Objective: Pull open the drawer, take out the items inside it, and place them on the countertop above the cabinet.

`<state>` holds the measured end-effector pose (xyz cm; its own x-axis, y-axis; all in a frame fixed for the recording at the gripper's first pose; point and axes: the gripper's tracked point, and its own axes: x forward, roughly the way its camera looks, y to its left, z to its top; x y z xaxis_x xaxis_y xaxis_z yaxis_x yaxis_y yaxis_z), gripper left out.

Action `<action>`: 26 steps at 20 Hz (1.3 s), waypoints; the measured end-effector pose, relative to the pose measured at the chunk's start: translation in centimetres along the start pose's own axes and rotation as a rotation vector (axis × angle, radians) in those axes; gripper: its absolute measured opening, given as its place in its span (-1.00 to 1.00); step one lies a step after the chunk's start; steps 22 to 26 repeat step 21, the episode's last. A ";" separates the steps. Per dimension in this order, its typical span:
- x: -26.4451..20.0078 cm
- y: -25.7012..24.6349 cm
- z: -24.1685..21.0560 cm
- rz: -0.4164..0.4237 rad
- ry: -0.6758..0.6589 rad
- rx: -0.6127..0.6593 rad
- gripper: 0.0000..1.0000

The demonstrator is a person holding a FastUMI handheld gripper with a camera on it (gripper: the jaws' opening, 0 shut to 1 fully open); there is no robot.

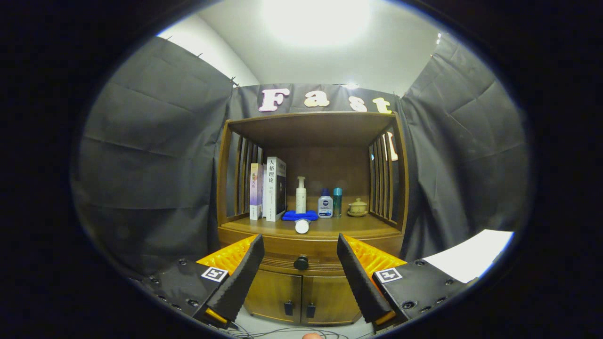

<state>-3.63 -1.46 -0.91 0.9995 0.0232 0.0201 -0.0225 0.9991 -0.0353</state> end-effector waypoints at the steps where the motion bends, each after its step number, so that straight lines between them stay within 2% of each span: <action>1: 0.1 -0.3 -0.1 -0.001 0.010 0.017 0.95; 7: 0.2 -0.8 -0.8 -0.020 0.042 0.031 0.95; 15: 0.0 0.8 -0.3 0.036 0.021 0.020 0.95; 26: -0.1 0.9 -0.2 0.043 0.005 0.010 0.95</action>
